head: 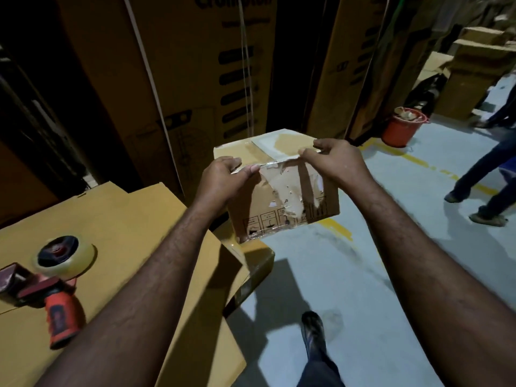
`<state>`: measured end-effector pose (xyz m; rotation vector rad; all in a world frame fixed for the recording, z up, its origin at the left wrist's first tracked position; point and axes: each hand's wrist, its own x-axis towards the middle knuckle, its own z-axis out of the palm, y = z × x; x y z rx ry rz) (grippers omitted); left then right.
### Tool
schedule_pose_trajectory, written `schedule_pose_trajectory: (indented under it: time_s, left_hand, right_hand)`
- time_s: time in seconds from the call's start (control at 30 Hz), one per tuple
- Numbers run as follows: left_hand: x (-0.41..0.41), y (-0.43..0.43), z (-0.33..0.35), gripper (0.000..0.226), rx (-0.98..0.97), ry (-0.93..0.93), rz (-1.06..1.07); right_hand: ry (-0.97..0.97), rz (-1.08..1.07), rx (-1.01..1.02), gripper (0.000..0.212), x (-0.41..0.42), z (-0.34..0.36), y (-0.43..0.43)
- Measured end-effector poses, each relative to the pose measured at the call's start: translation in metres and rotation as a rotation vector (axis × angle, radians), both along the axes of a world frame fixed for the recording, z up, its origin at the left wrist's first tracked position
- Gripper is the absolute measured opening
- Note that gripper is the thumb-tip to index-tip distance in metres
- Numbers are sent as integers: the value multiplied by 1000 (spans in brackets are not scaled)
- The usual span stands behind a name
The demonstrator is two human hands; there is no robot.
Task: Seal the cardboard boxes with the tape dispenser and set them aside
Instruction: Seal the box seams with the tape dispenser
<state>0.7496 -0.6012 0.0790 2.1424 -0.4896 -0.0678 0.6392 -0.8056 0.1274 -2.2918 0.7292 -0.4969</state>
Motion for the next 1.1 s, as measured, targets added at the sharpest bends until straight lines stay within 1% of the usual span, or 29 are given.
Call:
schedule_pose_trajectory:
  time_s: [0.07,0.13,0.17,0.23,0.27,0.3,0.33,0.37,0.4,0.43,0.5,0.53,0.6,0.63,0.67,0.8,0.87,0.93,1.0,1.03,1.1]
  left_hand:
    - [23,-18,-14,69,28,53,44]
    - [49,-36,-32,75,78,138,119]
    - [64,-44,-43,81,107,228,172]
    - [89,-57,-68,94,108,483,261]
    - [102,-65,-82,95,95,600,286]
    - [112,-72,-97,86,88,701,308]
    - [120,-77,-110,70,83,781,335]
    - [127,-82,-121,56,80,834,373]
    - [134,-87,-134,46,84,864,407]
    - [141,-91,-147,42,102,874,427]
    - [152,-97,-174,39,199,816,465]
    - [157,-99,-190,42,263,785,475]
    - [165,-102,-229,58,348,781,478]
    - [168,-102,-254,64,341,785,499]
    - [170,-101,-276,65,312,805,522]
    - [174,-97,-365,40,163,870,673]
    - [178,-95,-404,39,98,858,740]
    - [180,-94,-440,45,46,813,786]
    - [178,-93,-476,49,48,767,792]
    - [176,-92,-493,46,72,763,781]
    - [170,-92,-527,35,204,772,718]
  right_hand:
    - [25,38,-1,56,36,-20,-24]
    - [68,85,31,53,78,-47,-47]
    - [93,111,57,53,100,-62,-58]
    - [149,161,111,52,136,-95,-76]
    - [173,186,138,52,153,-113,-86]
    - [202,211,160,52,168,-132,-94]
    - [238,237,174,52,180,-151,-101]
    - [273,265,185,53,192,-169,-107]
    - [306,294,197,54,203,-187,-111]
    - [332,321,211,55,212,-203,-114]
    - [382,367,233,55,229,-237,-118]
    - [409,388,236,55,236,-254,-120]
    - [465,437,229,56,249,-291,-123]
    - [497,462,228,56,255,-311,-125]
    - [526,476,238,56,261,-330,-126]
    - [593,479,353,53,287,-406,-127]
    - [589,474,380,50,297,-443,-124]
    - [524,464,366,45,302,-483,-120]
    - [460,468,363,42,306,-527,-118]
    - [478,489,329,42,307,-548,-116]
    - [584,558,219,40,310,-586,-112]
